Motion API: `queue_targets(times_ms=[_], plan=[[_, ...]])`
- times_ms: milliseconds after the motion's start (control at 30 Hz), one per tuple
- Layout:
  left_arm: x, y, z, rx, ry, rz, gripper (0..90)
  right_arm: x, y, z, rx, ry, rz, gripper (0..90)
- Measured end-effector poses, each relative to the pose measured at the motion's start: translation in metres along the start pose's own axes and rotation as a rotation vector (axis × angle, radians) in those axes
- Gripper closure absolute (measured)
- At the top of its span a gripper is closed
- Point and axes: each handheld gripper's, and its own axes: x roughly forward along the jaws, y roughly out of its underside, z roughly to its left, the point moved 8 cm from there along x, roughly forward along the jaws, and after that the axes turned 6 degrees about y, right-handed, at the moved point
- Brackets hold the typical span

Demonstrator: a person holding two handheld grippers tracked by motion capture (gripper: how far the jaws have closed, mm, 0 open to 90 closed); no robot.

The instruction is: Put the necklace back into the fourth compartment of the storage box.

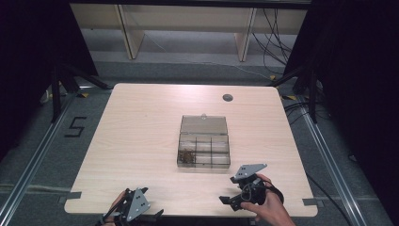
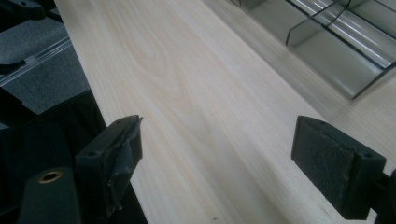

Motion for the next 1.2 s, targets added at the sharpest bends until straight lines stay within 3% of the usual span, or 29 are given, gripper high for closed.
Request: queue_targets(times_ms=[67,167,200,333,600,667,733,767,867,967,1100,1200], plan=[[0.000,-0.001,-0.001,-0.022,-0.005,-0.018,15.5,0.000,0.003,-0.001,-0.008,0.008,0.003,17.0],[-0.001,0.000,0.000,-0.003,-0.003,0.000,15.5,-0.001,0.004,0.001,0.009,0.007,0.000,17.0],[0.000,-0.001,-0.001,-0.021,-0.006,-0.015,15.5,-0.002,0.005,0.002,0.009,0.004,-0.002,16.9],[0.000,0.000,0.000,-0.001,-0.001,0.000,15.5,-0.003,0.006,0.002,0.005,0.011,-0.015,16.9],[0.000,0.000,-0.001,-0.004,0.002,-0.001,15.5,-0.006,0.009,0.006,-0.002,0.009,-0.028,16.9],[0.000,0.000,0.001,-0.011,-0.004,-0.007,15.5,-0.008,0.011,0.008,0.016,0.010,-0.030,16.9],[0.000,0.001,0.001,-0.010,-0.010,-0.002,15.6,-0.007,0.012,0.006,-0.001,0.014,-0.037,16.9],[0.001,-0.001,0.000,-0.031,-0.012,-0.027,15.5,-0.007,0.013,0.006,-0.012,0.007,-0.033,16.9],[0.000,0.000,0.000,0.000,-0.001,0.000,15.6,-0.007,0.017,0.005,-0.004,0.025,-0.021,16.9],[0.001,0.000,-0.001,-0.008,0.005,-0.003,15.5,-0.005,0.018,0.007,0.005,0.030,-0.035,16.9],[0.001,0.000,0.001,0.003,-0.005,-0.003,15.6,-0.007,0.022,0.007,-0.009,0.028,-0.012,16.9],[0.001,0.000,0.000,-0.014,-0.005,-0.007,15.5,-0.007,0.022,0.007,-0.004,0.038,-0.036,16.9]])
